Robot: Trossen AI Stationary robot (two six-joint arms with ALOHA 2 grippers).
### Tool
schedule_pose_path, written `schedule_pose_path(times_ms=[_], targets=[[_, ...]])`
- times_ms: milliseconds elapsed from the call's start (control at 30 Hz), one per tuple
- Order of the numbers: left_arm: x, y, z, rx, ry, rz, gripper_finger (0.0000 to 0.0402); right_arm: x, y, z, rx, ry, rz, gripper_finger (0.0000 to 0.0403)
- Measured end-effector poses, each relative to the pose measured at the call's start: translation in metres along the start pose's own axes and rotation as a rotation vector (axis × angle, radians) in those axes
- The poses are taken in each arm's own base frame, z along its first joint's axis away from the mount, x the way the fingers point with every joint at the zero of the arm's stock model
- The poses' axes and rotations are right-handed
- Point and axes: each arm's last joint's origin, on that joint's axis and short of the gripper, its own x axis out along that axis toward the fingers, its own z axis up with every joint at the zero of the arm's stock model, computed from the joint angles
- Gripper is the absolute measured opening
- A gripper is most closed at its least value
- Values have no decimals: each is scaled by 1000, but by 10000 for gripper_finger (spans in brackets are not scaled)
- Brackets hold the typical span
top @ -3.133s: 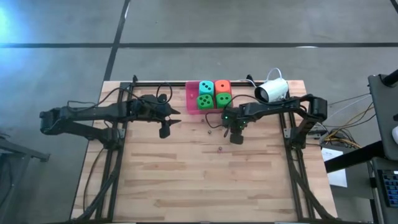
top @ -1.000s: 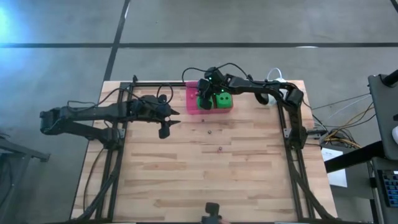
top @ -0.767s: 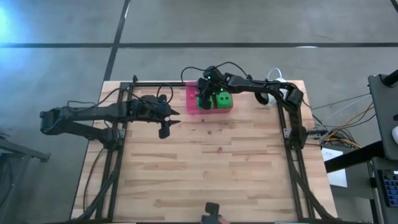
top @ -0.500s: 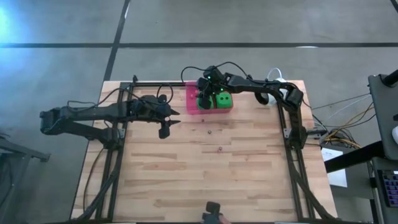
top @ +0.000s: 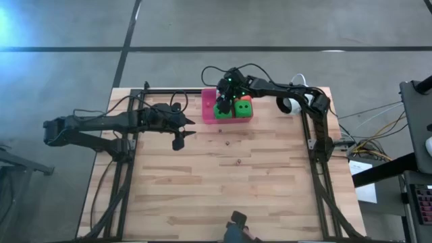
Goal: Pick & Place Dice
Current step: Put the small orange dice into the the pink bin
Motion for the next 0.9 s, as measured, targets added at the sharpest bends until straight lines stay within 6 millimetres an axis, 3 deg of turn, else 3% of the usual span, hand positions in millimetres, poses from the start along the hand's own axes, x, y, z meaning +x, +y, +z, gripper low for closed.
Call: schedule_pose_path(times_ms=[900], targets=[[0, 0, 0, -2, 0, 0, 207, 3, 2, 1, -83, -6, 1, 195]])
